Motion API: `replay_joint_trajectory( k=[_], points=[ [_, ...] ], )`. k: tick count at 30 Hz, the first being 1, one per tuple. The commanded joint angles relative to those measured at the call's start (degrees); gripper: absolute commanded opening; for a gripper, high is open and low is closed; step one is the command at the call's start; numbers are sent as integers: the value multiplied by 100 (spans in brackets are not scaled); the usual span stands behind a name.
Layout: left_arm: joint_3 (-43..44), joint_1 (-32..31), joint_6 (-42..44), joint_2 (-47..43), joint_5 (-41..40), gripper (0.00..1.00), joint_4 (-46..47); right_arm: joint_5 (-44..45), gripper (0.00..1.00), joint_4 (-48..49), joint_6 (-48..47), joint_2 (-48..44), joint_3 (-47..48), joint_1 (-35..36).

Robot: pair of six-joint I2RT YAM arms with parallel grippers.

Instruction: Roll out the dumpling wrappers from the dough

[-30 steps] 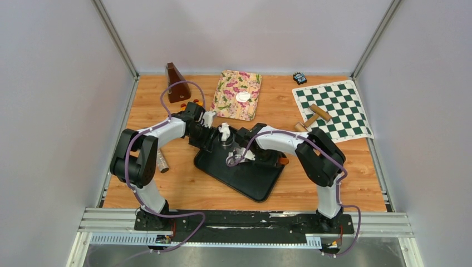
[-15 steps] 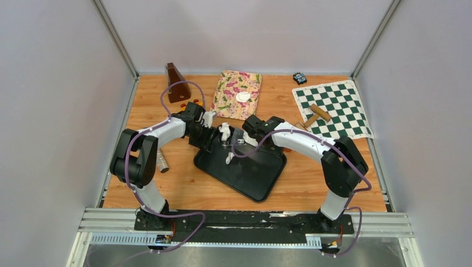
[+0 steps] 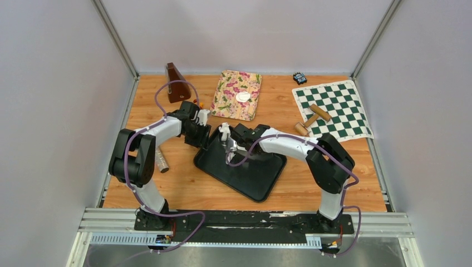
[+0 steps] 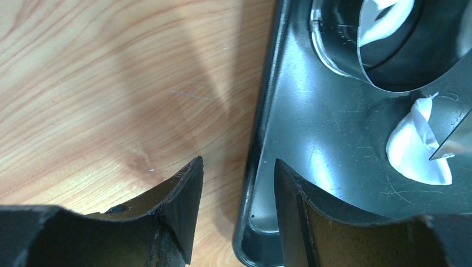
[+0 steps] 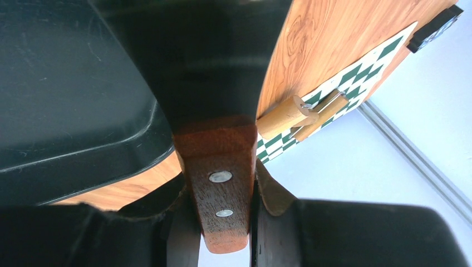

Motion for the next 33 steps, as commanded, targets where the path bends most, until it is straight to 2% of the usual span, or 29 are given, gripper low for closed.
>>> replay_joint_trajectory(
  k=[1,8,13,21,27,33],
  points=[
    [-34,58,-38,-147,98,57,171,404,0,22,-34,81,248,125],
    [-40,58,-26,-129,77,57,178,712,0,-116,-85,138,-80,160],
    [-43,60,-31,-107,57,57,188,909,0,-135,-97,-215,-603,235],
    [-40,58,-17,-89,-4,57,188,754,0,-130,-264,-1049,-1305,379],
    [-16,59,-1,-73,-11,57,188,436,0,105,-309,-1245,-910,343],
    [-6,59,26,-141,42,56,183,666,0,789,-552,-570,-395,159]
  ],
)
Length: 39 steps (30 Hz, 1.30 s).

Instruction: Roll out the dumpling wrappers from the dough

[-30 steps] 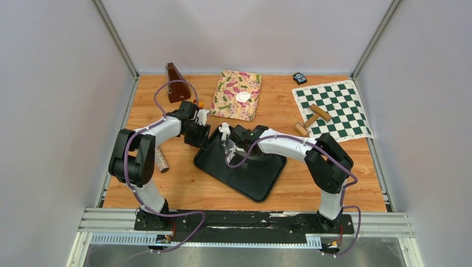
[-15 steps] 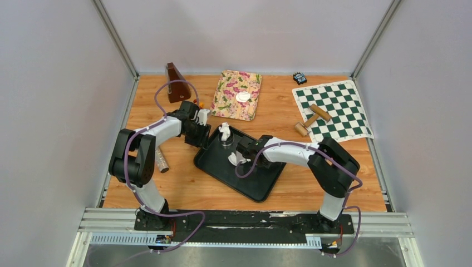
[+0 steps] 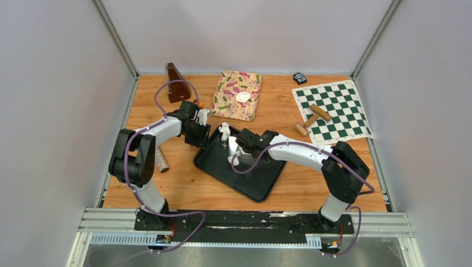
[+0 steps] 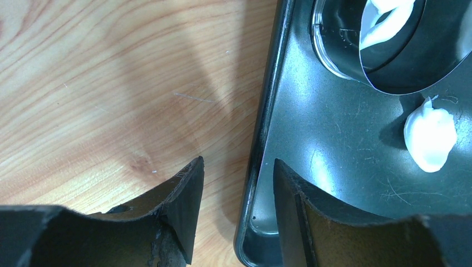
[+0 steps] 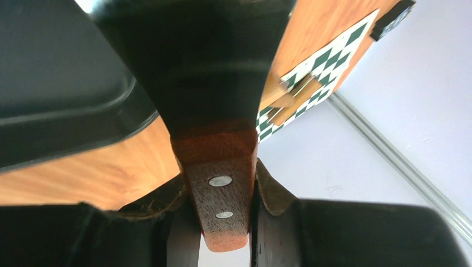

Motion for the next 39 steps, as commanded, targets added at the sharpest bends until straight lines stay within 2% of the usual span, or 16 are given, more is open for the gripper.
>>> replay_joint_trajectory(
  k=[1,7,14,25,30,33,36,39],
  points=[
    [-3,0,24,-146,61,56,146,257,0,700,-124,507,540,-162],
    [7,-1,-5,-191,121,57,127,287,0,704,-31,977,608,-264],
    [6,4,-39,-200,183,57,135,484,0,699,82,1144,273,-367],
    [19,-1,-60,-151,235,57,136,606,0,443,219,715,-344,-494],
    [47,-1,-57,-176,199,57,116,207,0,85,372,463,-89,-590],
    [201,25,-7,-360,270,69,2,-468,0,-172,487,154,329,-745],
    [453,69,60,-623,623,96,-88,-1120,0,-32,436,-289,605,-867],
    [760,134,154,-942,1220,100,-205,-1487,0,460,280,-765,481,-875]
  ],
)
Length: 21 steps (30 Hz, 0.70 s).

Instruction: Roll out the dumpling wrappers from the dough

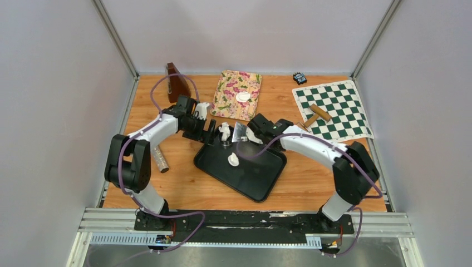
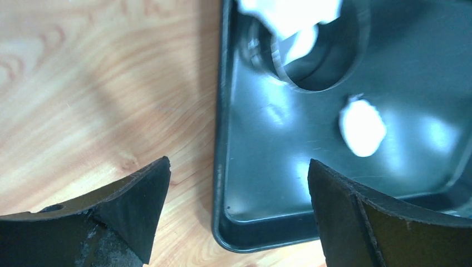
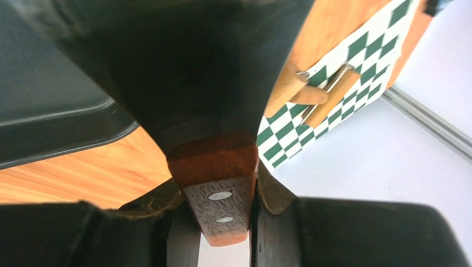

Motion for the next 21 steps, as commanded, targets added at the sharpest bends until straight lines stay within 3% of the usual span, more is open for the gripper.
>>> replay_joint_trajectory(
  k=[1,6,10,13,19,21],
  points=[
    [734,115,152,-735,1102,100,17,-671,0,689,-37,-888,93,-37],
    [1247,442,-480,-865,3328,100,397,-859,0,1396,-179,-1383,-278,-32],
    [1283,476,-1606,-683,4308,100,1388,-1005,0,1697,-260,-1628,-457,-32],
    [1293,368,-2153,-496,4425,100,1890,-1036,0,1812,-309,-1674,-524,-32],
    [1467,-228,-1858,-147,4173,99,1508,-1125,0,2074,-342,-1701,-582,-33],
    [1451,-360,-1796,-48,4132,94,1458,-1151,0,2144,-326,-1716,-595,-32]
  ],
)
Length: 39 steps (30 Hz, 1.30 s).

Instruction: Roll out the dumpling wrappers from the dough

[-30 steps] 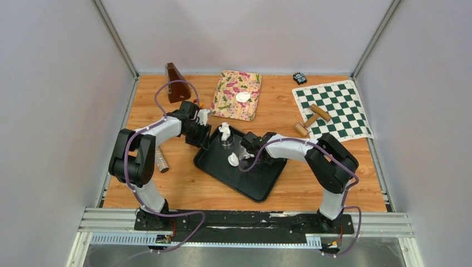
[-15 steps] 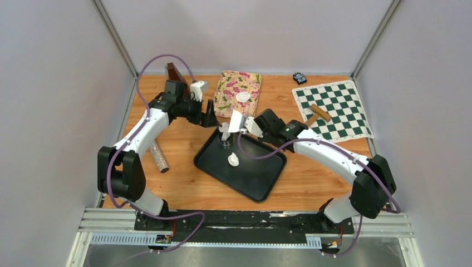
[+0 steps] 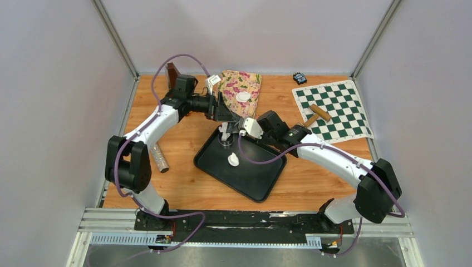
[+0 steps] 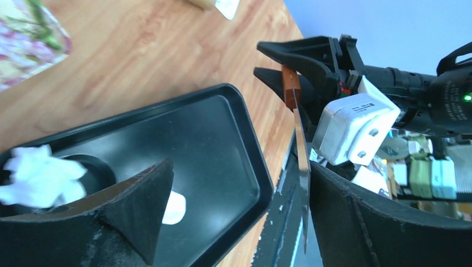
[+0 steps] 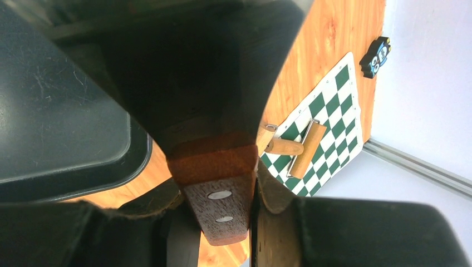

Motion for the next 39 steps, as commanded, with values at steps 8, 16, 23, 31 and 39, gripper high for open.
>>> replay_joint_trajectory(
  k=[8,16,23,31,39],
  points=[
    [374,-487,15,433,124,14,-62,-463,0,944,-16,-538,-274,25],
    [249,-428,-379,533,679,0,428,-2289,43,1026,-113,-1729,-608,-200],
    [-54,-223,-1382,447,1415,0,1818,-4954,84,1119,221,-2584,-639,-1776],
    [-187,-214,-1856,225,1737,0,2447,-6668,83,875,869,-2213,-399,-2727],
    [-577,-212,-3066,190,1868,0,3859,-7253,83,952,-101,-2160,-636,-3106]
  ],
)
